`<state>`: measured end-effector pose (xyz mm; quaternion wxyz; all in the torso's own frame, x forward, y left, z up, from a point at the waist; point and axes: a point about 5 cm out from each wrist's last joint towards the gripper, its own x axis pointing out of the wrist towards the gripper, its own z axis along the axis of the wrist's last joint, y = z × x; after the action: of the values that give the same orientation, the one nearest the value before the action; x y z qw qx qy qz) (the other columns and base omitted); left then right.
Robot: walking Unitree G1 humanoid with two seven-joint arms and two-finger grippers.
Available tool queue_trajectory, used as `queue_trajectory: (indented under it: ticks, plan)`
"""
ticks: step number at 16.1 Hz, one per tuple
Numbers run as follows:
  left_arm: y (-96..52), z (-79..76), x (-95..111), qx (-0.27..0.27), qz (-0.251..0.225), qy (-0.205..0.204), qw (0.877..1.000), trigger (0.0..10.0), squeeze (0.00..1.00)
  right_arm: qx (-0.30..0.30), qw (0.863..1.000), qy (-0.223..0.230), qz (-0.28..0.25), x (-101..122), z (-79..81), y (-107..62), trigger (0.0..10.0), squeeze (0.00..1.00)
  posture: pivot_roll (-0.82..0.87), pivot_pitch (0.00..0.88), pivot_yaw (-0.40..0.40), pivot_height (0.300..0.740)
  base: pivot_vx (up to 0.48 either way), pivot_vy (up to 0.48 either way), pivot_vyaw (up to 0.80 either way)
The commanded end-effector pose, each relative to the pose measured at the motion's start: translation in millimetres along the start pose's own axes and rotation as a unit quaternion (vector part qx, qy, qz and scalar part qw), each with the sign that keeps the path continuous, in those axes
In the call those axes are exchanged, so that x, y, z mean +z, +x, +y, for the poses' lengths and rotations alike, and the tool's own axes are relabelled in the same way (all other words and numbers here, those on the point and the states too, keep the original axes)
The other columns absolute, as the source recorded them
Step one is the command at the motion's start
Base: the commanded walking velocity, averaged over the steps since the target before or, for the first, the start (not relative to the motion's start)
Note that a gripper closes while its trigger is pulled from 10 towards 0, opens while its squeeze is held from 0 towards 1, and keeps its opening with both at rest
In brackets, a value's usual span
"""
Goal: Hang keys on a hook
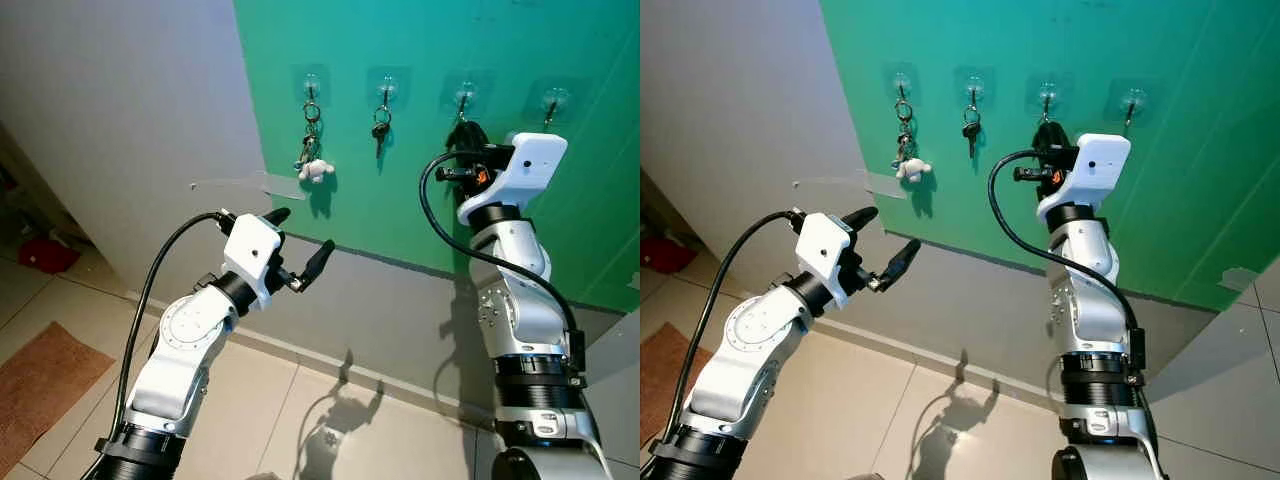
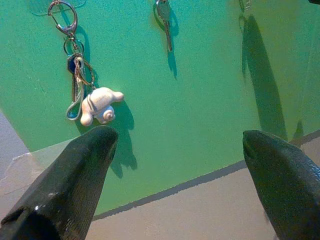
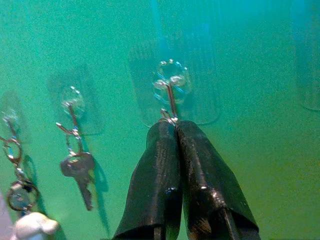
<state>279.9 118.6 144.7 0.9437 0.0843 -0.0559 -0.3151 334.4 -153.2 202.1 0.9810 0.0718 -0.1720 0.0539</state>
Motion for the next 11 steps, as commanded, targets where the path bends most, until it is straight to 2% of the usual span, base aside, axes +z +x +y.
queue_trajectory:
  ticks: [1,8,11]
  plan:
    - [1.2,1.4,2.5,0.001,-0.004,0.01,1.0,10.0,0.0,0.006,1.0,0.008,-0.016,5.9,2.1,0.0,10.0,0.0,-0.04,0.0,0.078,0.74,0.0,0.0,0.0]
    - [-1.2,-2.2,2.9,-0.008,-0.006,0.009,1.0,10.0,0.0,0.016,0.999,0.031,-0.029,9.5,4.9,1.3,10.0,0.0,-0.02,0.0,0.077,0.74,0.0,0.0,0.0]
    - [-2.1,-5.4,8.2,-0.023,-0.027,0.001,0.999,10.0,0.0,0.01,0.999,0.04,-0.033,11.5,4.4,3.5,10.0,0.0,-0.02,0.0,0.08,0.74,0.0,0.0,0.0]
